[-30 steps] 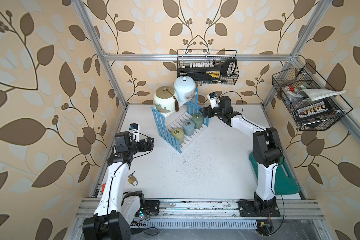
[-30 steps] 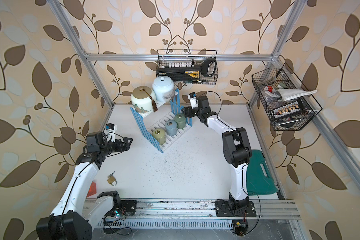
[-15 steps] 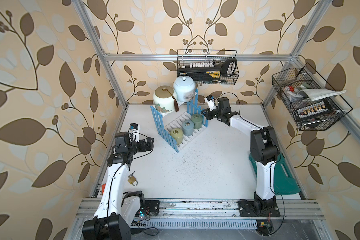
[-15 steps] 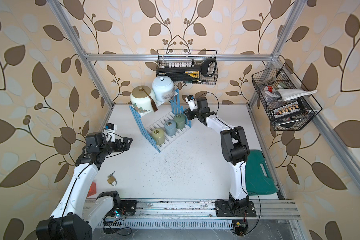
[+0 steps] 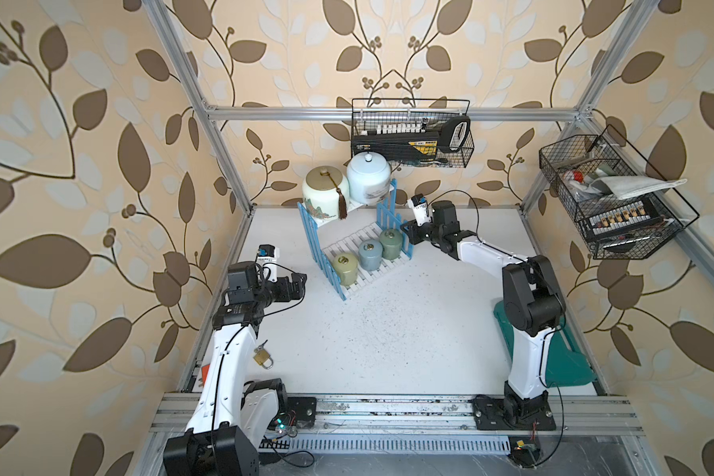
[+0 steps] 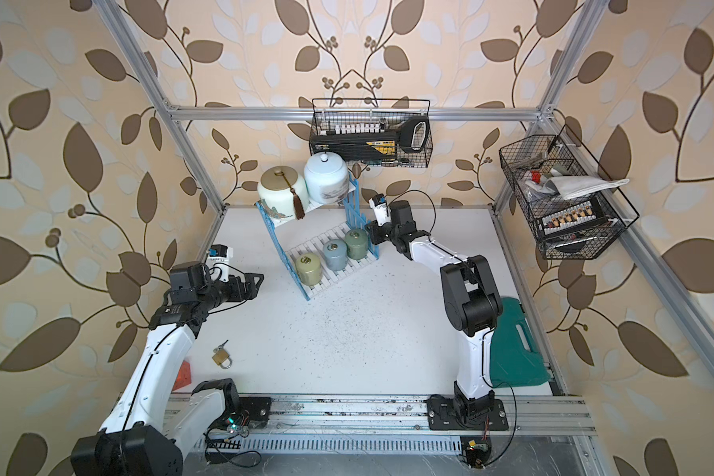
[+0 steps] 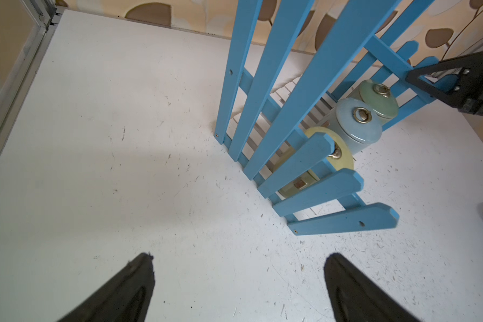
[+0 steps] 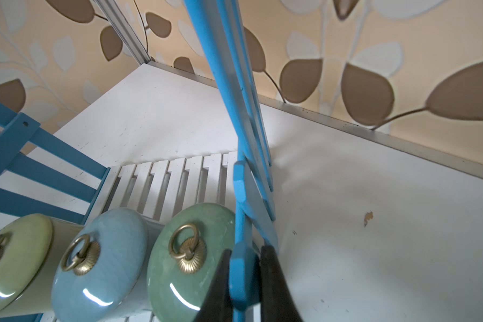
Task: Remove the tea canisters from the shelf
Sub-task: Adjust the shelf at the center of the board.
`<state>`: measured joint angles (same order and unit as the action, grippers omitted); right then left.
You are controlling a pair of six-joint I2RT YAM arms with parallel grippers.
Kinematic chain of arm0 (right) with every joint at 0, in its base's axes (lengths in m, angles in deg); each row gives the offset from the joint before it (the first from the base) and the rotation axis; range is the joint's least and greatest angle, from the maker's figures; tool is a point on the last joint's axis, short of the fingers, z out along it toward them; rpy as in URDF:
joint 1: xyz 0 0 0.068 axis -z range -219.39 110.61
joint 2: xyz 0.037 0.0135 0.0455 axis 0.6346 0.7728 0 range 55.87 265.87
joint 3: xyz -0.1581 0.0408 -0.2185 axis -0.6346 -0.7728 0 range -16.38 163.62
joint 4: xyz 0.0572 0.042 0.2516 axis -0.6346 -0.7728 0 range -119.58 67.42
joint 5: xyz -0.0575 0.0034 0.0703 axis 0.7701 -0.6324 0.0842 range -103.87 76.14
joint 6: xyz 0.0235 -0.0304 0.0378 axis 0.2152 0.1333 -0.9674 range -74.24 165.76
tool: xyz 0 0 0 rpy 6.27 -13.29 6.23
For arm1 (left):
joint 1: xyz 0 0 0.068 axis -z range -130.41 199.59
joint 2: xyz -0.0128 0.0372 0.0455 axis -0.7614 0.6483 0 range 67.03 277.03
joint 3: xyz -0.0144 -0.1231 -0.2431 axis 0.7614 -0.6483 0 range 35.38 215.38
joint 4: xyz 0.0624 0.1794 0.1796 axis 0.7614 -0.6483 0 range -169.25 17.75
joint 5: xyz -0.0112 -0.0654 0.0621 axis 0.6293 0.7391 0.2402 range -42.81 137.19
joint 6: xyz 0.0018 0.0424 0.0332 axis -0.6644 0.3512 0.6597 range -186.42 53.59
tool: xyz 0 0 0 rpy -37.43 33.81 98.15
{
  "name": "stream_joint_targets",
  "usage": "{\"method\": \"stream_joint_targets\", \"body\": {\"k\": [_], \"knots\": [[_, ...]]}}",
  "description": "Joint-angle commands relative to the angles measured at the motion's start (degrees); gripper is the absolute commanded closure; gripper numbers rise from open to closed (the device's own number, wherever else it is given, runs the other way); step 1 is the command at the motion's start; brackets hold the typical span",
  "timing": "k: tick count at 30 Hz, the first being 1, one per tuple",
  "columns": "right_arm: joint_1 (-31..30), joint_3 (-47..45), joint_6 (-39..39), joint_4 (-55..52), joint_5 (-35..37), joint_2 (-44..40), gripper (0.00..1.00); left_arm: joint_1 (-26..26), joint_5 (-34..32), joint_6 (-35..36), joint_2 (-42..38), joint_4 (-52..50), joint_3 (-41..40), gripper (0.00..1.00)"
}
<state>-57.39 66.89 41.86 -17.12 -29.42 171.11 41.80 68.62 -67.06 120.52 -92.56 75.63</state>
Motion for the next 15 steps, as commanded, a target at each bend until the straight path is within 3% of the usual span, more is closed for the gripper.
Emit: {"method": "stream_joint_targets", "body": {"k": [1,15], "knots": [[0.86,-3.96,-3.83,-1.63,4.04,-2.97,1.0,0.52,2.03,1.1,-1.1,-0.03,1.35,0.01],[1.56,-17.71,-7.94,1.67,12.36,-13.99,1.0,1.9,7.38,2.64,-1.55,-2.01,1.8,0.01]]}}
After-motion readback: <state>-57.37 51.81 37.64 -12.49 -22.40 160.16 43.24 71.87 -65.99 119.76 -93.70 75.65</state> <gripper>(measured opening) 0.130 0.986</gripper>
